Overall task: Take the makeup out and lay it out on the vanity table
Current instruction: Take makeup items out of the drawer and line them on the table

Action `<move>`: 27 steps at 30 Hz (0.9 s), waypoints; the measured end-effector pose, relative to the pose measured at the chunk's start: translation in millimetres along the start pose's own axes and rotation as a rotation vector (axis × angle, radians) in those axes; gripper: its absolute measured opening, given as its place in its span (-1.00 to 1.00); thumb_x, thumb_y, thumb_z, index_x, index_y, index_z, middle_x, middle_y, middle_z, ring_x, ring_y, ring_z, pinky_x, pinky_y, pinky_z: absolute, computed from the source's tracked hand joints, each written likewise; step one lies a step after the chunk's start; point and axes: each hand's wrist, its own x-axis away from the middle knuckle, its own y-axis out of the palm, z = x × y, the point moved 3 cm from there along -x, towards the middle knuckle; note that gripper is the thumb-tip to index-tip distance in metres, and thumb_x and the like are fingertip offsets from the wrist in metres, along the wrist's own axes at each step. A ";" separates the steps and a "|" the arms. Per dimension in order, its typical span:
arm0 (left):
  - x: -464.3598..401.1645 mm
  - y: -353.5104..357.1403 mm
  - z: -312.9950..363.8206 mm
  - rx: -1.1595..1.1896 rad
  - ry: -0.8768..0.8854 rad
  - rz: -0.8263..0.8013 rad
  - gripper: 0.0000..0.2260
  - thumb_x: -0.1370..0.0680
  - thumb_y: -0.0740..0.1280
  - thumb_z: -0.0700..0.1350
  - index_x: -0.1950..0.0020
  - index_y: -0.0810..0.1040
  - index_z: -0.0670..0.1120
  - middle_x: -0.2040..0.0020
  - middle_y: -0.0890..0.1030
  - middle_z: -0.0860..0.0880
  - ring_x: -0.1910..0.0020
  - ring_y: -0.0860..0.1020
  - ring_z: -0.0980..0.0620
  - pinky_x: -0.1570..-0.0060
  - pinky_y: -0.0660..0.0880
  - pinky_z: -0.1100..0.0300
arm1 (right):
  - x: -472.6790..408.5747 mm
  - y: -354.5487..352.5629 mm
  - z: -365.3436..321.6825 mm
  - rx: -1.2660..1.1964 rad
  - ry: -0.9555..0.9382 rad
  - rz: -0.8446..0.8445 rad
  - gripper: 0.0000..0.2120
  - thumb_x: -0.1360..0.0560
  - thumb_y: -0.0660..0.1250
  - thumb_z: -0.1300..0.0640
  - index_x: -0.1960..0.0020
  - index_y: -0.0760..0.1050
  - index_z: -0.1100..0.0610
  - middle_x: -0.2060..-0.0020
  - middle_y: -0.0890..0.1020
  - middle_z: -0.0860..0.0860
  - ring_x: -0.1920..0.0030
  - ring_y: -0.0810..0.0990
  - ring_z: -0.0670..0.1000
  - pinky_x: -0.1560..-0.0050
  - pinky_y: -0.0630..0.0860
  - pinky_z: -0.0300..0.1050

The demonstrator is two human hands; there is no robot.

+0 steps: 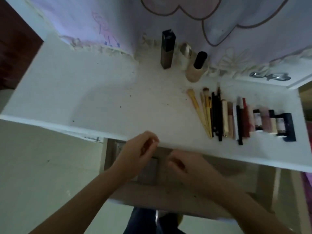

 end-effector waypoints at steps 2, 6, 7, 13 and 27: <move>33.7 25.8 -31.9 -0.109 -0.140 -0.170 -0.69 -0.51 0.10 0.11 0.00 0.54 -0.02 0.17 0.58 0.02 0.23 0.52 0.12 0.20 0.45 0.25 | 7.9 57.3 51.4 0.077 0.131 -0.102 -0.76 -0.61 0.13 0.05 -0.17 0.47 0.10 -0.08 0.56 0.03 -0.03 0.52 -0.01 -0.07 0.47 -0.11; 38.0 67.4 -92.6 -0.440 -0.173 -0.326 -0.69 -0.58 0.21 -0.11 -0.33 0.43 -0.09 -0.27 0.48 -0.10 -0.21 0.46 -0.09 -0.16 0.41 0.08 | -17.9 72.4 112.0 0.059 0.243 0.115 -0.55 -0.58 0.15 0.21 -0.46 0.25 0.04 -0.42 0.28 0.08 -0.39 0.30 0.13 -0.33 0.28 -0.05; 33.1 75.3 -104.5 -0.514 -0.163 -0.348 -0.64 -0.58 0.22 -0.13 -0.38 0.37 -0.09 -0.32 0.43 -0.12 -0.26 0.42 -0.12 -0.21 0.40 0.05 | -28.8 72.8 121.9 0.109 0.245 0.127 -0.53 -0.58 0.16 0.21 -0.48 0.22 0.03 -0.44 0.26 0.08 -0.41 0.27 0.14 -0.35 0.26 -0.04; 27.6 107.5 -124.0 -0.868 -0.268 -0.402 -0.64 -0.58 0.17 -0.12 -0.38 0.35 -0.10 -0.36 0.35 -0.15 -0.30 0.36 -0.16 -0.29 0.29 0.01 | -61.3 96.4 144.5 0.266 0.433 0.111 -0.56 -0.58 0.14 0.01 -0.43 0.19 0.03 -0.34 0.34 0.12 -0.30 0.36 0.17 -0.26 0.37 0.11; 47.5 27.5 -51.2 -0.287 -0.142 -0.497 -0.94 -0.56 0.27 -0.04 -0.01 0.46 0.10 -0.06 0.59 -0.02 -0.06 0.56 -0.01 -0.10 0.50 0.04 | 23.1 -0.8 6.0 0.179 0.123 -0.183 -0.70 -0.60 0.12 -0.06 -0.28 0.27 0.04 0.06 0.54 0.00 0.07 0.57 0.05 0.06 0.50 -0.07</move>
